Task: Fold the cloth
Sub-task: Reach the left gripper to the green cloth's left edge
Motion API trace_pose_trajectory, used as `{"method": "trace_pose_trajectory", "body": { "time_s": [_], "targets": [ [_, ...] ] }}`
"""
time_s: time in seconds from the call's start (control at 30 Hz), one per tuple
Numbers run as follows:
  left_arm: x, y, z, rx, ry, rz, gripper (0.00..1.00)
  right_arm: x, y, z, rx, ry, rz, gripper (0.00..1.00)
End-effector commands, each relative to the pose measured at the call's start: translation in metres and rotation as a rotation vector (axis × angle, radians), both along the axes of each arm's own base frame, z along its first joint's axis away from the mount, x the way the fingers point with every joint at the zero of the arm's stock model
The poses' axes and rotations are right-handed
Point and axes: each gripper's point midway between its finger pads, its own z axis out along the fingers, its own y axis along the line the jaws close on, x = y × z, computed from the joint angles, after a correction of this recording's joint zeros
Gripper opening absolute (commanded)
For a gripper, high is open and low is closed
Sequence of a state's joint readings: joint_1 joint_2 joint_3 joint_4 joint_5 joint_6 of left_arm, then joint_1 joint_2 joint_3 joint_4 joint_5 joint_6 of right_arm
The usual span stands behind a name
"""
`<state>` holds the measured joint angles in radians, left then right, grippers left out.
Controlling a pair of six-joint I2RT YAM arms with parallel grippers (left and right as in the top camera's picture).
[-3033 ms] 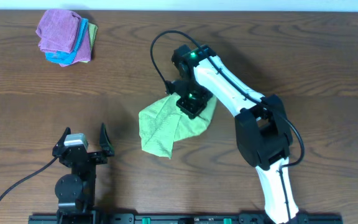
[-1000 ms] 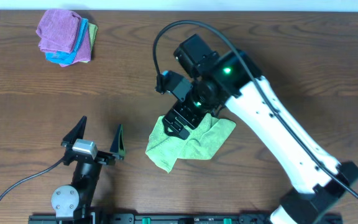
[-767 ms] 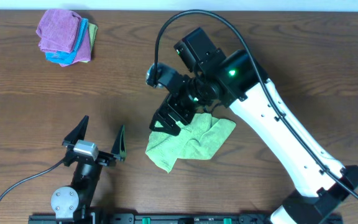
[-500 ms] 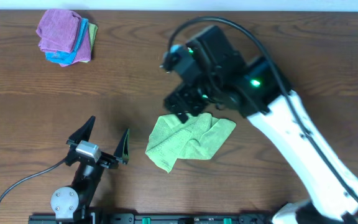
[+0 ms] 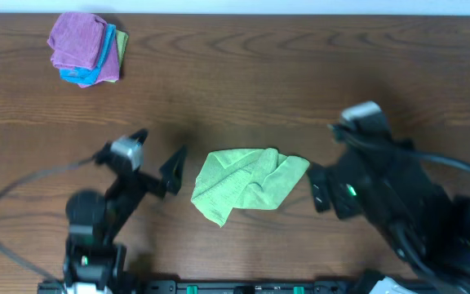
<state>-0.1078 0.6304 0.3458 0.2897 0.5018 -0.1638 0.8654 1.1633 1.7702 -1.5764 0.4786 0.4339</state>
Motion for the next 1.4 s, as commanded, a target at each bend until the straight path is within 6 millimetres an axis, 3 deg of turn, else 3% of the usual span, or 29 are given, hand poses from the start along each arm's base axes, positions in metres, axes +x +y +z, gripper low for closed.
{"method": "trace_pose_trajectory", "body": {
  "time_s": [0.0, 0.17, 0.37, 0.43, 0.57, 0.7, 0.97, 1.1, 1.37],
  "targets": [
    [0.016, -0.026, 0.005, 0.082, 0.052, -0.102, 0.95, -0.004, -0.023, -0.015, 0.016, -0.016, -0.161, 0.99],
    [0.046, -0.067, -0.026, 0.322, 0.289, -0.204, 0.95, -0.028, -0.051, -0.030, 0.097, -0.008, -0.252, 0.99],
    [0.067, -0.077, -0.070, 0.637, 0.482, -0.168, 0.96, -0.036, -0.068, -0.020, 0.154, -0.070, -0.272, 0.99],
    [0.071, -0.077, -0.085, 0.692, 0.524, -0.147, 1.00, -0.036, -0.071, -0.018, 0.150, -0.082, -0.279, 0.99],
    [0.064, -0.071, -0.128, 0.795, 0.647, -0.148, 1.00, -0.033, -0.077, -0.015, 0.130, -0.112, -0.299, 0.99],
    [0.046, -0.076, -0.171, 0.875, 0.768, -0.220, 0.92, -0.028, -0.081, -0.009, 0.121, -0.157, -0.324, 0.99],
    [0.029, -0.110, -0.180, 0.996, 0.687, -0.310, 0.95, -0.027, -0.080, -0.008, 0.126, -0.160, -0.325, 0.99],
    [0.035, -0.113, -0.188, 1.098, 0.631, -0.273, 0.95, -0.028, -0.080, -0.008, 0.128, -0.158, -0.323, 0.99],
    [0.045, -0.113, -0.200, 1.128, 0.616, -0.247, 0.97, -0.028, -0.080, -0.009, 0.128, -0.155, -0.322, 0.99]
  ]
}}
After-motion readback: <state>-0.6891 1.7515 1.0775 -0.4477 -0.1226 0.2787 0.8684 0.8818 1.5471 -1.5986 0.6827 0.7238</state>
